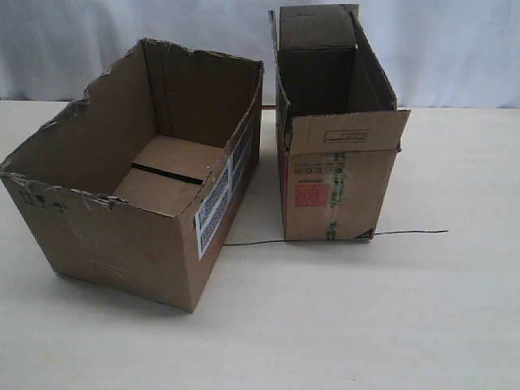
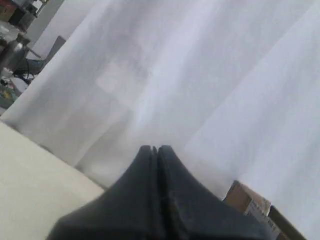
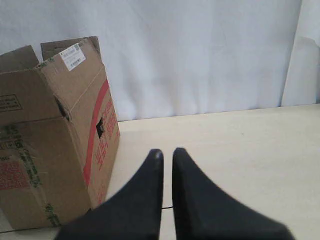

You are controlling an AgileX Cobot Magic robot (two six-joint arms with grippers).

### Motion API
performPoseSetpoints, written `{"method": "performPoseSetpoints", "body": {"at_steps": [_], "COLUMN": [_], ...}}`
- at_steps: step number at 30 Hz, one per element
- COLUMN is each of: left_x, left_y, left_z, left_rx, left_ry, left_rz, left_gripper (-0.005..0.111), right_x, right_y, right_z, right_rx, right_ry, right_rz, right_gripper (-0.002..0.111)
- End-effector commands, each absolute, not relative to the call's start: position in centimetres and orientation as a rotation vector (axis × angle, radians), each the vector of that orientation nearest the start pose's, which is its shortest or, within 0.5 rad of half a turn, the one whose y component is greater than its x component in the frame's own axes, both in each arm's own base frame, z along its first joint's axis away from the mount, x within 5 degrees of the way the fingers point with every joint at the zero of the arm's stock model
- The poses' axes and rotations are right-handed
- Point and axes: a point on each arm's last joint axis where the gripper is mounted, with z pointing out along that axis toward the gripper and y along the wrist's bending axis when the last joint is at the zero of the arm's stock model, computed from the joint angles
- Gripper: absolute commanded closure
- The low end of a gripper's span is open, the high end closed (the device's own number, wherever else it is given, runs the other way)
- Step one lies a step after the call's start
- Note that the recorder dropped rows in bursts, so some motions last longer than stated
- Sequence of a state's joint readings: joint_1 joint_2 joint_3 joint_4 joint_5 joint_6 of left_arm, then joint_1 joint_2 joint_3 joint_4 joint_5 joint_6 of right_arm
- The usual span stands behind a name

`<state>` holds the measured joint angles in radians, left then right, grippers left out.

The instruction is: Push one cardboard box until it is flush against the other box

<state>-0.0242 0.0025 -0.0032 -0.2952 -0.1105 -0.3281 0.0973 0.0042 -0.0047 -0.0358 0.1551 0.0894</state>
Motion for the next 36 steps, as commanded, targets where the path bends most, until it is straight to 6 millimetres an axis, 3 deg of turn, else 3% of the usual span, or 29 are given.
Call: {"method": "performPoseSetpoints", "body": {"at_steps": [1, 3, 10, 15, 18, 22, 26, 31, 36], "left_x": [5.1, 5.2, 5.8, 7.9, 10.0, 13.0, 15.2, 15.2, 14.8], "left_y": [0.6, 0.6, -0.5, -1.0, -2.1, -3.6, -3.8, -4.1, -5.9], "left_z": [23.5, 23.4, 25.3, 26.6, 26.5, 25.1, 23.4, 22.1, 20.9], "left_rx": [-0.46, -0.454, -0.267, -0.104, 0.024, 0.119, 0.181, 0.228, 0.328], "left_ry": [1.165, 1.18, 1.693, 2.041, 2.247, 2.342, 2.404, 2.415, 2.366], "left_rz": [-0.542, -0.535, -0.327, -0.221, -0.298, -0.49, -0.488, -0.458, -0.442], "left_gripper": [0.107, 0.107, 0.107, 0.107, 0.107, 0.107, 0.107, 0.107, 0.107], "right_x": [5.6, 5.6, 5.6, 5.6, 5.6, 5.6, 5.6, 5.6, 5.6], "right_y": [0.5, 0.5, 0.5, 0.5, 0.5, 0.5, 0.5, 0.5, 0.5], "right_z": [19.9, 19.9, 19.9, 19.9, 19.9, 19.9, 19.9, 19.9, 19.9], "right_rx": [-0.03, -0.03, -0.03, -0.03, -0.03, -0.031, -0.031, -0.031, -0.031], "right_ry": [1.643, 1.643, 1.643, 1.643, 1.643, 1.643, 1.643, 1.643, 1.643], "right_rz": [0.109, 0.109, 0.109, 0.109, 0.109, 0.108, 0.108, 0.108, 0.108], "right_gripper": [0.103, 0.103, 0.103, 0.103, 0.103, 0.103, 0.103, 0.103, 0.103]}}
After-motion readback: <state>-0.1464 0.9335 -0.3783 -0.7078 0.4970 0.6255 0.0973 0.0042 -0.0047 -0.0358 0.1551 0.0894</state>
